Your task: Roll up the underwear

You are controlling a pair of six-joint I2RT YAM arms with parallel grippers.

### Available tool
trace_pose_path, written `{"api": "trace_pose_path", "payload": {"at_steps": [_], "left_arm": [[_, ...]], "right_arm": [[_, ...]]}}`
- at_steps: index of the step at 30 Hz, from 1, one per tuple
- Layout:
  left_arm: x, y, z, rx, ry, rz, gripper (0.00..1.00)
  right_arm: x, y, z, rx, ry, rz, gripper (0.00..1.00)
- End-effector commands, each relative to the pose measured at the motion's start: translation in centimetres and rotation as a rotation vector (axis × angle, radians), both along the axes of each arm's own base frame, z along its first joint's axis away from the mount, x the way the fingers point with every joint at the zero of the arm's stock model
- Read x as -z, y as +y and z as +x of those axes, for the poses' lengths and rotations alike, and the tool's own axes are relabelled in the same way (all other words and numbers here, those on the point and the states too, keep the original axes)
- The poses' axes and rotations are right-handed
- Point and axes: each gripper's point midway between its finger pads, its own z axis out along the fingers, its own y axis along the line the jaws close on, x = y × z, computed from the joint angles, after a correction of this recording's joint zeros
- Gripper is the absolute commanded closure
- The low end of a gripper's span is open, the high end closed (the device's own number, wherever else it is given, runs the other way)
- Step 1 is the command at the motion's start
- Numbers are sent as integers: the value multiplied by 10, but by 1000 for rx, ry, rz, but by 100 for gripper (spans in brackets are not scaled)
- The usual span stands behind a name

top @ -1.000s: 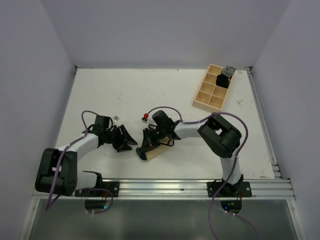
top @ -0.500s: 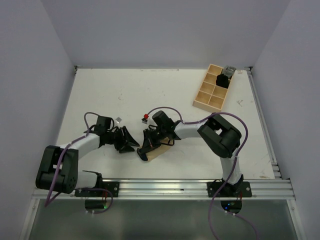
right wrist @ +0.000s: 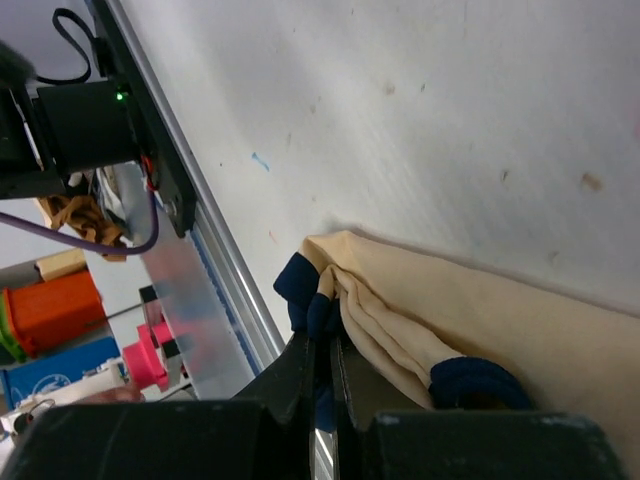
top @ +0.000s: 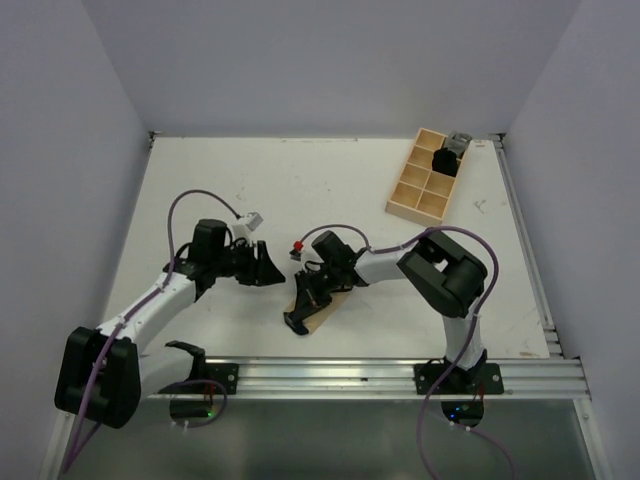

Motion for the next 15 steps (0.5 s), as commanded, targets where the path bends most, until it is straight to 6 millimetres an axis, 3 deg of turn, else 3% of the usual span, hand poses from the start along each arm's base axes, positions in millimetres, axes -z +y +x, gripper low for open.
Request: {"api": "trace_pose_path", "payload": {"at_steps": [1,3,8,12,15], "left_arm": [[-24,-6,19,145,-311,51,49],[-28,-11,18,212,-371,28,49],[-14,-20,8,454,-502,31,53],[-17,-29,-4,603,-565,9,55],[-4,-28,-10,665,-582,29,56]], "right_arm": [[-16,-13,-10,-44,0,41,100],[-25,-17,-6,-37,-2,63,100],[-37,-19,1,-61,0,111,100],[-36,-24,7,-68,24,96,100],[-38,-26,17,-43,29,109,100]]}}
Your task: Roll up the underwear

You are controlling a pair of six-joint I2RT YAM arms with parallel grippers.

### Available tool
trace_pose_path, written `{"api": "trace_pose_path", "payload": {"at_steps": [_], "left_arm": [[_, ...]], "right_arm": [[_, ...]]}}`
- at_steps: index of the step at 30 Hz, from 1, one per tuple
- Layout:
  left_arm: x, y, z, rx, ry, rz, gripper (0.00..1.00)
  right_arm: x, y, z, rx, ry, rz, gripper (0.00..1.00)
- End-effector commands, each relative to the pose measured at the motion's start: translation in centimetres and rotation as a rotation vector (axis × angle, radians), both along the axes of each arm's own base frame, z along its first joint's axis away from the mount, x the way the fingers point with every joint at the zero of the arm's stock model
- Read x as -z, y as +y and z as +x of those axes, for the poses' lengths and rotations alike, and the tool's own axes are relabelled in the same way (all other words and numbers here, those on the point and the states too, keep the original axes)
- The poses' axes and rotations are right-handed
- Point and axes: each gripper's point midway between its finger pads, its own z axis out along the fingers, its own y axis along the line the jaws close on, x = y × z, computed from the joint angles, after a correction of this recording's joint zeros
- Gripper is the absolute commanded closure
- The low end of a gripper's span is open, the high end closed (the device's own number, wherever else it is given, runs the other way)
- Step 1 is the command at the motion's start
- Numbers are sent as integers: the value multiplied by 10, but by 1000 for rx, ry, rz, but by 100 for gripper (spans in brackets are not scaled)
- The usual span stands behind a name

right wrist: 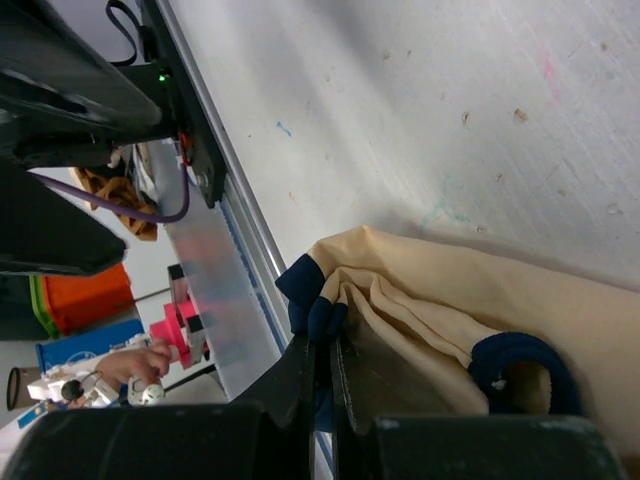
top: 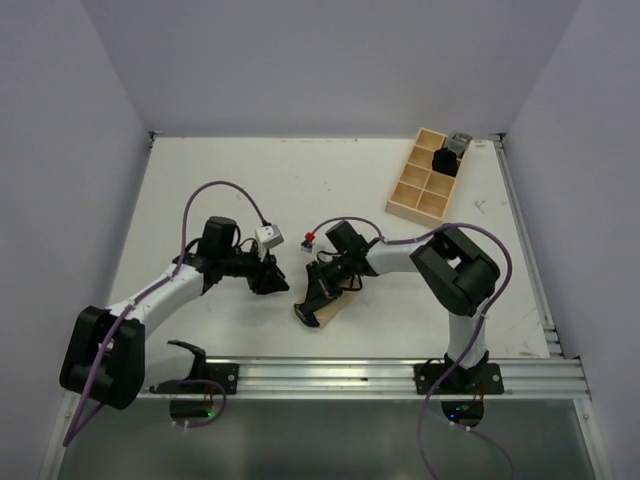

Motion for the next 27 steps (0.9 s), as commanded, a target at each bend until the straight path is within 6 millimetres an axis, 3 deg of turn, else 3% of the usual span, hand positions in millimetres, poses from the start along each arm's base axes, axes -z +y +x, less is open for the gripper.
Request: {"api": "trace_pose_path", "payload": {"at_steps": [1,7,12,20,27], "left_arm": [[-7,-9,-1,174,-164,-23,57],[-11,-27,9,277,-246,-12,59],[-5,-34,-6,374,-220,-52,61],[18,-22,-13,419,-250,62,67],[18,-31,-1,476,-240,43,67]], "right_arm": [[-22,4,11,-16,-9,76,100],[-34,11,20,-14,-5,115,100],[-36,11,23,-2,6,145,100],[-28,5,32,32,34,133,100],[-29,4,41,65,44,152,100]]}}
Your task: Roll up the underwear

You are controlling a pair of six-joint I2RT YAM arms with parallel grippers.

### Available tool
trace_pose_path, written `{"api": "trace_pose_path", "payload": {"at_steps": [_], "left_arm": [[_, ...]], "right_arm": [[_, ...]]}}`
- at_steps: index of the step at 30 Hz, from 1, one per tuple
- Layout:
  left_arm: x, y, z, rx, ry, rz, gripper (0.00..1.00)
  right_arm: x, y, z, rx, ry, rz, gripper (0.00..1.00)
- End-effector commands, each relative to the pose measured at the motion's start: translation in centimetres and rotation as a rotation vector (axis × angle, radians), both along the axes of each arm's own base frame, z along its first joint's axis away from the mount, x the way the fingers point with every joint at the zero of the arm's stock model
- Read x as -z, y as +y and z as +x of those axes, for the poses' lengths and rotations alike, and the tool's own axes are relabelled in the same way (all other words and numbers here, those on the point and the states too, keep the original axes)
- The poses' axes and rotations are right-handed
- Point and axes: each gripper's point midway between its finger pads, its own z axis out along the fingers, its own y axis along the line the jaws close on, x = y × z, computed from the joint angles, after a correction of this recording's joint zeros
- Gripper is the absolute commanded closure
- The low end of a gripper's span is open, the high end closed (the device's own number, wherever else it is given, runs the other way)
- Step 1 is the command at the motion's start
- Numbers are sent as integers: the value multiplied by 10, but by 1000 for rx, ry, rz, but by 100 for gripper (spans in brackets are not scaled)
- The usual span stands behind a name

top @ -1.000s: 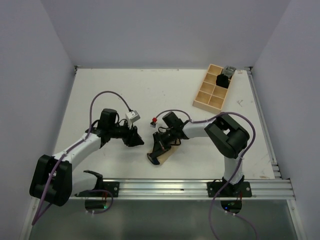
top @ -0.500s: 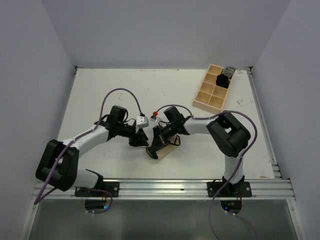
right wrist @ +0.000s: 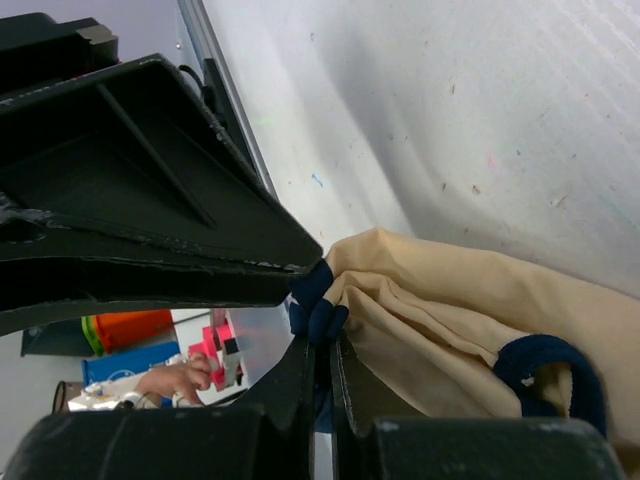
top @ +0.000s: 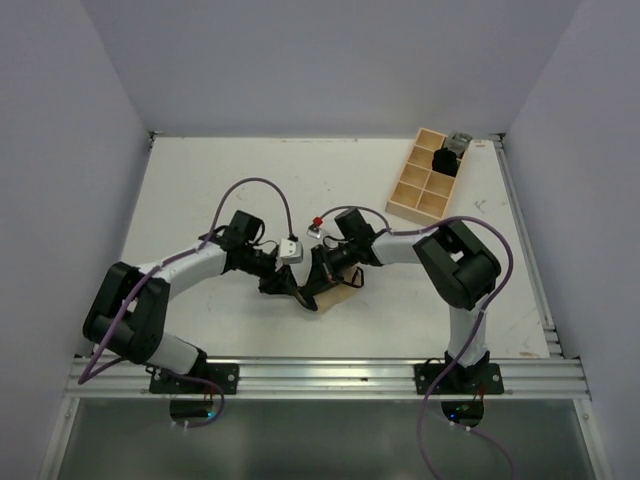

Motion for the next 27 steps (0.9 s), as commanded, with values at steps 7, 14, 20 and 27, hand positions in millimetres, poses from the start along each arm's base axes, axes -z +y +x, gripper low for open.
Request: {"api": "trace_pose_path", "payload": {"at_steps": [7,14,20,27], "left_arm": [[-11,-2,22,72,-145,25,67],[0,14,20,50,-194,105,66],[-8,9,20,56,-191,50,66],[-16,-6,22,96,-175,-15,63]], "right_arm": [[-8,4,1,-2,22,74,100],[-10,2,0,-1,26,78,100],[-13,0,1,1,24,83,100],[-11,1,2,4,29,83,100]]}}
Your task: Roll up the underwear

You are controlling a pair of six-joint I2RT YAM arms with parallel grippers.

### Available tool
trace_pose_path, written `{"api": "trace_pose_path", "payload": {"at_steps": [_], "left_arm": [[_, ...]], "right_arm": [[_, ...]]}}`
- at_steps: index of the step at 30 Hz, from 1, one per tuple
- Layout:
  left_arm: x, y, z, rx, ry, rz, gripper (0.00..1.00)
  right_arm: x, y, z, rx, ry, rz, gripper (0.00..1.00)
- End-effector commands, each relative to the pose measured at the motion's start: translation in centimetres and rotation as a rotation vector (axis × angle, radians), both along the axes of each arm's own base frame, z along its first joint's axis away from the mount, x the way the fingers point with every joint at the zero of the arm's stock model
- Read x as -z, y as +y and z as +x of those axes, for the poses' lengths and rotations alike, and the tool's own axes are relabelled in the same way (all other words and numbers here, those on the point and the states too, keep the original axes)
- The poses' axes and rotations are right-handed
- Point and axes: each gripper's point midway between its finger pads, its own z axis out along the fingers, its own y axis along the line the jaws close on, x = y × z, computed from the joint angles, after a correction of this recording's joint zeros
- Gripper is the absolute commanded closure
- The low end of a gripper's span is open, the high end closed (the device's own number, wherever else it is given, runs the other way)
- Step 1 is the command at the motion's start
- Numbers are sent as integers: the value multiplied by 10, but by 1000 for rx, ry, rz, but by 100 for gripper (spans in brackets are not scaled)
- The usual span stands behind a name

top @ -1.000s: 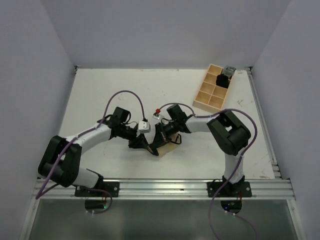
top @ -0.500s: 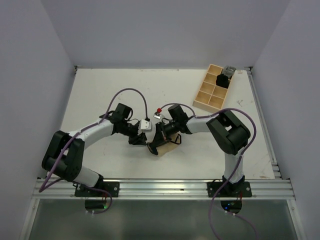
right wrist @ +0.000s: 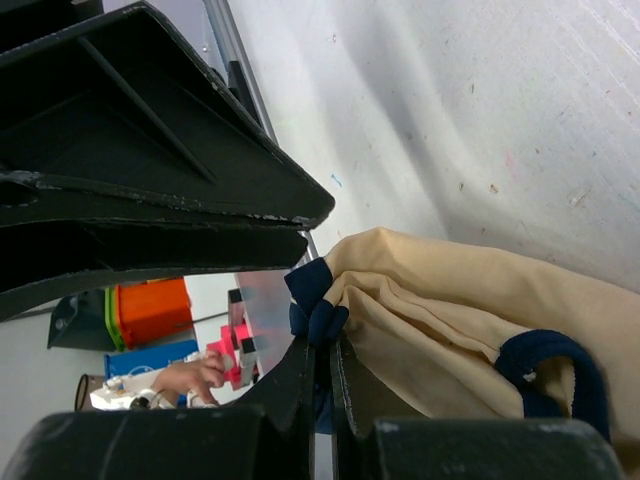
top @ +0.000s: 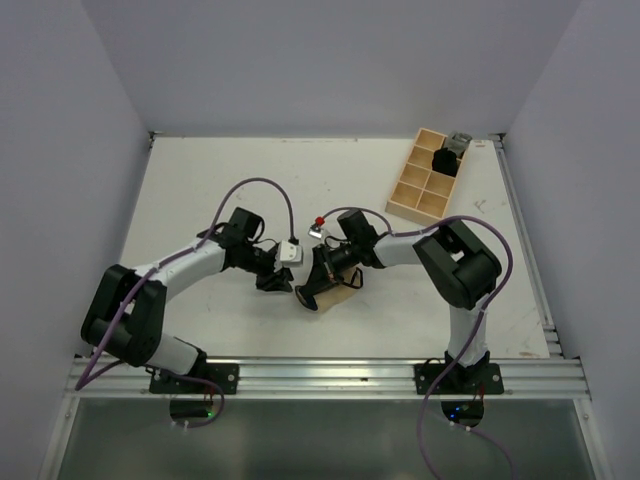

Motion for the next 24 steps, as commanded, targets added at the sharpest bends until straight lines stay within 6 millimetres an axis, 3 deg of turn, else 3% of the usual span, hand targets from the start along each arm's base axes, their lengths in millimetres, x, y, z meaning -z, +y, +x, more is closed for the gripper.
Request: {"api": "trace_pose_path", "payload": {"at_steps": [1,15,24], "left_arm": [[-16,-17,7,67,-41,-82,63],[-11,-26,5,108,-68,-95,64],[-11,-32,3,131,-39,-117,73]], "right_arm": [[-5,1,2,-7,-1,33,100],[0,7,7,8,23,43,100],[-1,8,7,11,27,49,100]]}}
